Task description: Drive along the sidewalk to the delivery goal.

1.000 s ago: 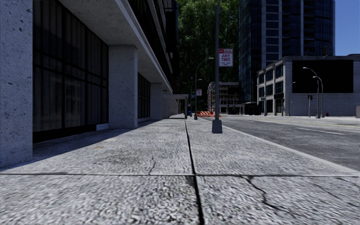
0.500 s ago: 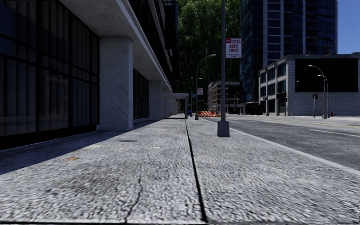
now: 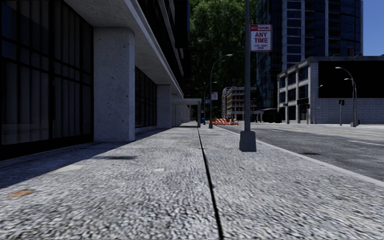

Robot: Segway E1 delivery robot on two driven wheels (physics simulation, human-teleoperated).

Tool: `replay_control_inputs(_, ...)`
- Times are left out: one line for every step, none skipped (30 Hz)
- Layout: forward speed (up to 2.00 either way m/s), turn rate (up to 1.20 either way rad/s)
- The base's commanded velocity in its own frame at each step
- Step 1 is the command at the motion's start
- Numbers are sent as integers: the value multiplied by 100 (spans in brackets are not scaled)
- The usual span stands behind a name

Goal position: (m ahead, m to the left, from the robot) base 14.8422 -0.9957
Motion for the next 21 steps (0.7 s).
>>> replay_control_inputs(200,0)
replay_control_inputs(200,0)
replay_control_inputs(200,0)
replay_control_inputs(200,0)
replay_control_inputs(200,0)
replay_control_inputs(200,0)
replay_control_inputs(200,0)
replay_control_inputs(200,0)
replay_control_inputs(200,0)
replay_control_inputs(200,0)
replay_control_inputs(200,0)
replay_control_inputs(200,0)
replay_control_inputs(200,0)
replay_control_inputs(200,0)
replay_control_inputs(200,0)
replay_control_inputs(200,0)
replay_control_inputs(200,0)
replay_control_inputs(200,0)
replay_control_inputs(200,0)
replay_control_inputs(200,0)
replay_control_inputs(200,0)
